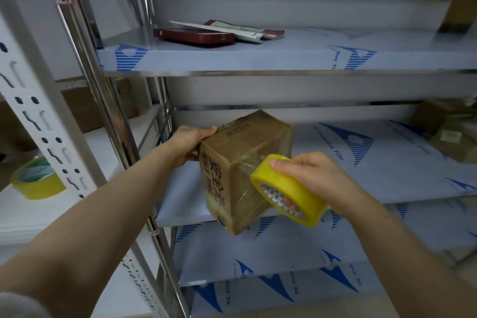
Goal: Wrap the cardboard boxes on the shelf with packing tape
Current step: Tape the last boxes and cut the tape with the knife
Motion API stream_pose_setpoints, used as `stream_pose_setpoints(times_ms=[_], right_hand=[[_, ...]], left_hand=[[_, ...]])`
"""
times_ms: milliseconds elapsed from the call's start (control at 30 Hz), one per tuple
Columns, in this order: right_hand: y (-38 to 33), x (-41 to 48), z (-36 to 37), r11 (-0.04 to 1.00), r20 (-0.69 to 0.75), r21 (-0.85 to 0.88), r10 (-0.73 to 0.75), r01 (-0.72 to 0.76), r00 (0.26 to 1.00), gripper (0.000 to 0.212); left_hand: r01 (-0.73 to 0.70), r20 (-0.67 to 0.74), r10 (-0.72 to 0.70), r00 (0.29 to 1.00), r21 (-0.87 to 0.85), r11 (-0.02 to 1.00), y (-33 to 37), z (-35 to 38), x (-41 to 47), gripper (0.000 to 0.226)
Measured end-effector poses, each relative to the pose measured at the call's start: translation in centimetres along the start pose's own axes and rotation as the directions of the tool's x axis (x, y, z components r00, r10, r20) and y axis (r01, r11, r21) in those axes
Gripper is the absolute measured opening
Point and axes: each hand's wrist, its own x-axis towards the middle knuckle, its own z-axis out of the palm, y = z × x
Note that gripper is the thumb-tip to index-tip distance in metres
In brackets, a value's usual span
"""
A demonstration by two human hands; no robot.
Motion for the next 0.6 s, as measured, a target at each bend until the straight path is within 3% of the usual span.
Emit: stream_pose_setpoints(times_ms=[133,200,267,300,367,433,600], right_hand=[[1.5,1.5,0.5,0.999,0.008,-0.001,0.052,-0.052,0.999,0.041],[2.2,2.1,1.1,0.998,0.011,0.015,0.064,-0.064,0.998,0.036],[2.5,2.5,1.8,0.995,0.026,0.066,0.073,-0.074,0.997,0.033],[2.5,2.6,2.1,0.992,0.035,0.093,0.076,-0.079,0.996,0.034],[2.4,2.8,2.4,0.990,0.032,0.118,0.071,-0.074,0.997,0.036],[2.3,3.2,2.5,0.991,0.013,0.118,0.064,-0.065,0.998,0.035],[2.5,3.6,2.6,0.988,0.015,0.133,0.073,-0.075,0.997,0.029]], left_hand=[[-0.002,0.029,-0.001,1.000,0.112,0.994,0.3,-0.5,0.0,0.044],[-0.083,-0.022,0.098,0.995,0.380,0.921,1.6,-0.3,-0.4,0.044],[-0.124,-0.062,0.258,0.964,0.753,0.646,3.7,1.0,-1.5,0.044],[-0.111,-0.049,0.291,0.955,0.854,0.508,4.7,2.2,-2.2,0.047],[-0.050,-0.006,0.151,0.988,0.931,0.361,5.3,5.1,-3.0,0.077],[-0.008,0.009,-0.003,1.000,0.950,0.313,4.8,7.8,-3.6,0.102],[-0.023,0.002,0.092,0.996,0.975,0.222,3.3,8.6,-3.4,0.107]])
